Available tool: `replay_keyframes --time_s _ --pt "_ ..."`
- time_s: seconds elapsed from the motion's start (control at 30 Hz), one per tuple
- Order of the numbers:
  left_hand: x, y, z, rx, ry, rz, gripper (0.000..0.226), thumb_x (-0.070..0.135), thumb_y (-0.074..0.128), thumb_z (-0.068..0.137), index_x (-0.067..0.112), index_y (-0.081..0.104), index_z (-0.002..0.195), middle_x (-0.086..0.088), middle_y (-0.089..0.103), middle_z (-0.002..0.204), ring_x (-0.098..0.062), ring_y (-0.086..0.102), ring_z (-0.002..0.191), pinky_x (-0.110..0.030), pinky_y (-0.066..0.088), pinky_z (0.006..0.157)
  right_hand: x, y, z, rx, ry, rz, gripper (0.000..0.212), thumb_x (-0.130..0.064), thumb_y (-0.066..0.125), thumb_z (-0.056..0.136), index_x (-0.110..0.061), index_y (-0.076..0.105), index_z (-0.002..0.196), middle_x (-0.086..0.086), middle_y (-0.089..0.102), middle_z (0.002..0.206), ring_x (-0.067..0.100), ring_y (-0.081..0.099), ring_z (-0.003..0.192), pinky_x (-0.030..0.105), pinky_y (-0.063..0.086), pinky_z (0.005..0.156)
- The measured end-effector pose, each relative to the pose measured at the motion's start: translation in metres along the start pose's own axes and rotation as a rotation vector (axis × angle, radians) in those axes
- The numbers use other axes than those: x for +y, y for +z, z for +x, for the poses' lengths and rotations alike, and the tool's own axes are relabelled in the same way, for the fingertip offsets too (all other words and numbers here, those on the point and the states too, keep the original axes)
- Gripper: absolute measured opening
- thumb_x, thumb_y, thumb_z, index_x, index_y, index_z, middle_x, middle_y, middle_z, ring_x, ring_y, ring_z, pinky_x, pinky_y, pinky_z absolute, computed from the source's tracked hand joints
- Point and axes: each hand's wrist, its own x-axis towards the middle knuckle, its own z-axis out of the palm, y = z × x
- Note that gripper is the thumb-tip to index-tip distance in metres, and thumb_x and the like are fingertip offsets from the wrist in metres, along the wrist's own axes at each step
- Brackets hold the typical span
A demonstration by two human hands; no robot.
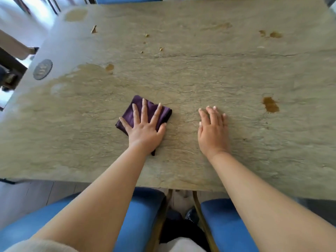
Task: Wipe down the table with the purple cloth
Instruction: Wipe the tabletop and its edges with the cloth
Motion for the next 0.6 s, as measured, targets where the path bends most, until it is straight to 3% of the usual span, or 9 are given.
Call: replay_keyframes --time_s 0.1,0.2,0.37,0.43,0.6 --pt "-0.014 0.008 -0.062 -0.116 0.18 0.041 0.063 0.066 0.019 0.091 0.057 -0.019 0.141 0.008 -0.035 0.154 -0.024 -0.034 0.142 -0.07 -0.016 0.106 0.0 -0.002 -0.002 -0.008 0.005 -0.004 0.046 -0.018 0.04 0.095 -0.013 0.042 0.141 0.014 0.035 0.149 0.031 0.022 0.143 0.051 0.01 0.118" --pt "-0.046 0.004 -0.081 -0.175 0.275 0.093 0.062 0.07 0.018 0.089 0.064 -0.022 0.136 0.015 -0.034 0.154 -0.02 -0.032 0.142 -0.069 -0.014 0.107 -0.006 -0.004 -0.005 -0.06 0.047 0.018 0.048 -0.02 0.036 0.098 -0.014 0.034 0.146 0.012 0.026 0.155 0.028 0.014 0.146 0.047 0.004 0.119" --pt "-0.03 0.0 -0.043 -0.112 -0.071 -0.04 0.063 0.069 0.019 0.089 0.059 -0.014 0.142 0.008 -0.032 0.156 -0.026 -0.033 0.142 -0.073 -0.016 0.103 -0.027 -0.006 -0.038 -0.072 0.057 0.068 0.051 -0.02 0.033 0.1 -0.013 0.025 0.149 0.01 0.015 0.159 0.026 0.004 0.148 0.042 -0.005 0.119" --pt "-0.012 0.002 -0.043 -0.123 -0.104 -0.032 0.065 0.069 0.017 0.089 0.054 -0.014 0.144 0.003 -0.036 0.154 -0.031 -0.035 0.14 -0.074 -0.016 0.102 -0.023 -0.008 -0.043 -0.072 0.019 0.134 0.049 -0.016 0.036 0.099 -0.013 0.03 0.148 0.009 0.017 0.158 0.025 0.005 0.148 0.039 -0.005 0.119" --pt "0.013 0.004 -0.059 -0.305 0.181 -0.065 0.061 0.07 0.015 0.091 0.056 -0.012 0.144 0.011 -0.034 0.154 -0.023 -0.035 0.14 -0.064 -0.024 0.105 -0.023 -0.023 -0.03 -0.022 0.158 0.438 0.039 -0.006 0.04 0.096 -0.011 0.053 0.132 0.006 0.042 0.147 0.022 0.023 0.143 0.037 0.015 0.119"
